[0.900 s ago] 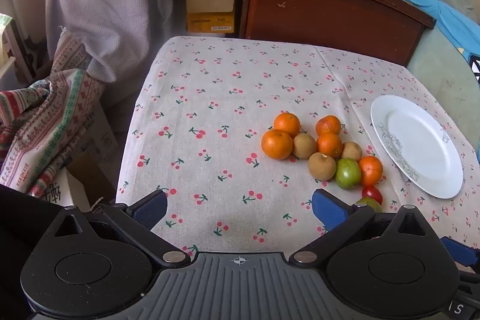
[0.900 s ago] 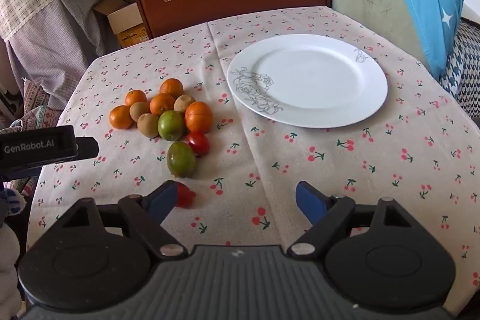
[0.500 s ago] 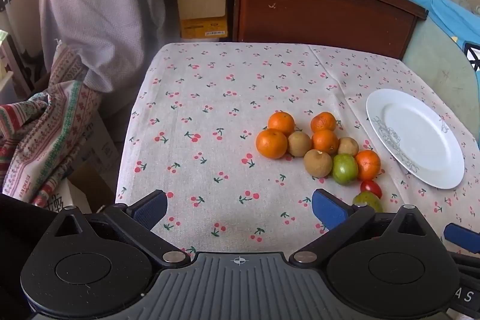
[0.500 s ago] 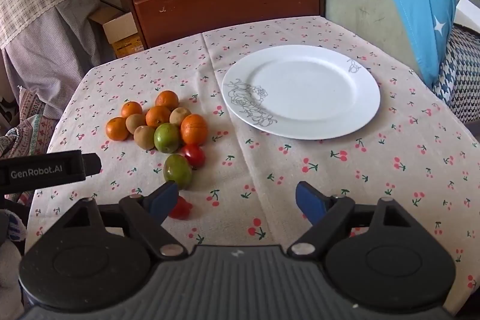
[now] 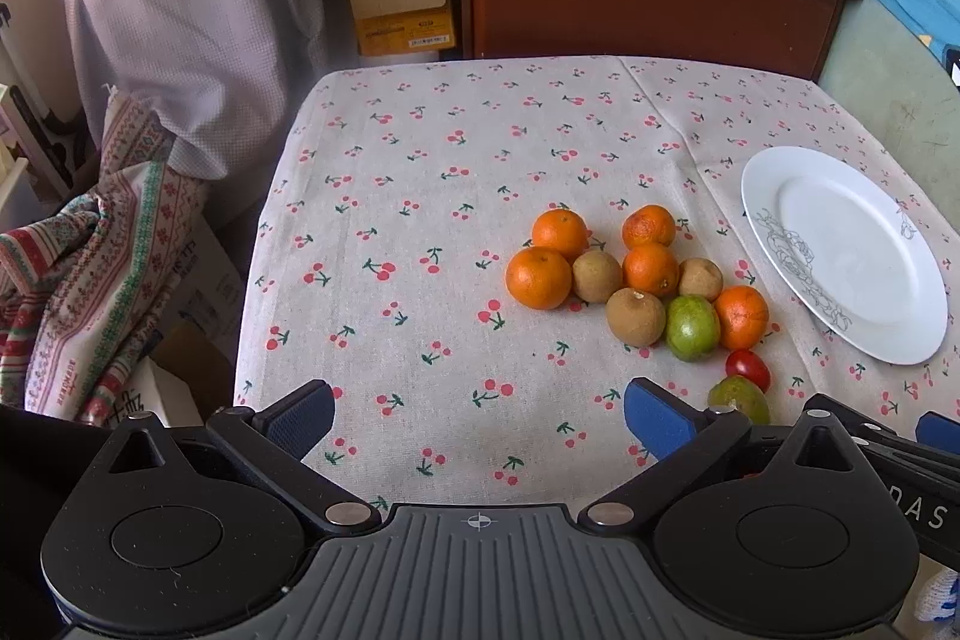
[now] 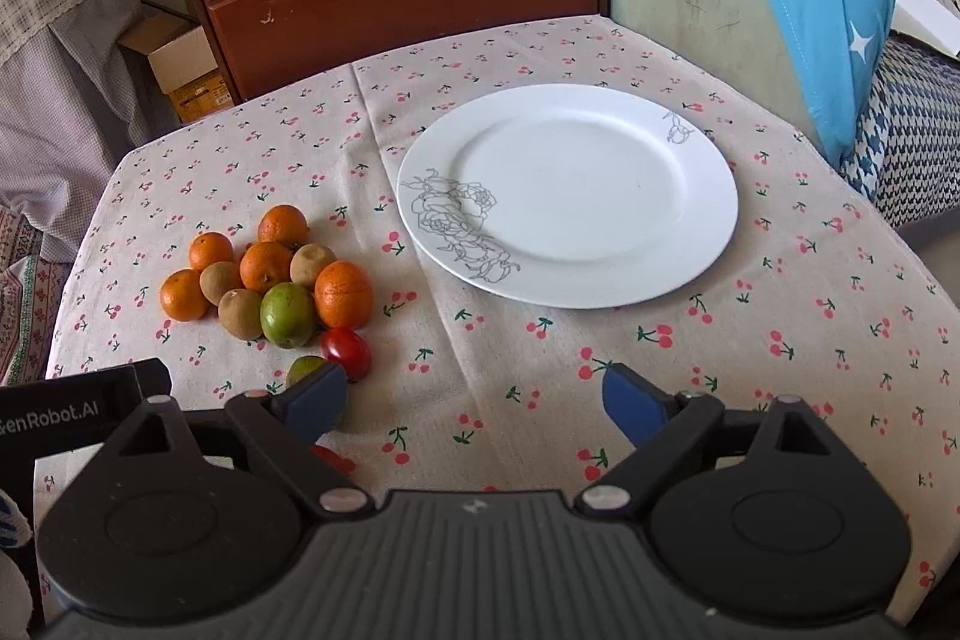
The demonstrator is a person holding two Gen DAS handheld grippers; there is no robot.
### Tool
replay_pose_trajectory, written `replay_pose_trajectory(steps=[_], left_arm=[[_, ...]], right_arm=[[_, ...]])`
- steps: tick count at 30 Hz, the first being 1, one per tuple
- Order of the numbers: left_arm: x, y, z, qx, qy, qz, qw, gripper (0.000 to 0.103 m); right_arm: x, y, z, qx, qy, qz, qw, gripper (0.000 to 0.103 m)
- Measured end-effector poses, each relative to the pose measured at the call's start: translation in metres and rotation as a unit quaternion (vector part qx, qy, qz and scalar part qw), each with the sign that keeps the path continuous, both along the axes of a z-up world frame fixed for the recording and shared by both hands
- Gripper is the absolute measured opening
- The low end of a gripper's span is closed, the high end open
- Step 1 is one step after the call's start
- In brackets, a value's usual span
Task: Organize fruits
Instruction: 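Move both tools toward the fruit cluster beside the white plate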
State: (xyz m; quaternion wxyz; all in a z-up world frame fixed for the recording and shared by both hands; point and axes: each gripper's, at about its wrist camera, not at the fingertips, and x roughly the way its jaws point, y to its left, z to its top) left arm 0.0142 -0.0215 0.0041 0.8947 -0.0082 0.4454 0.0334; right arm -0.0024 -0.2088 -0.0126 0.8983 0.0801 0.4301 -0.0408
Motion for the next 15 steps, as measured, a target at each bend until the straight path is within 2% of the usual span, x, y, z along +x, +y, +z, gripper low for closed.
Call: replay_pose_trajectory(steps=[3, 11, 15], left_arm=[[0.009, -0.001, 0.004, 0.009, 0.0, 0.004, 0.9999, 0.103], [0.023, -0.003, 0.003, -0.007, 0.011, 0.01, 0.9999, 0.103], [0.024, -0.005, -0.003, 0.001, 0.016, 0.01, 0.9998, 0.103]], right_arm=[[0.011, 0.003, 0.001, -0.024, 0.01, 0.005, 1.0, 0.092], [0.021, 0.001, 0.0, -0.023, 0.011, -0.007, 1.0, 0.092], [0.02, 0.004, -0.003, -0.028, 0.02, -0.003, 0.999, 0.092]])
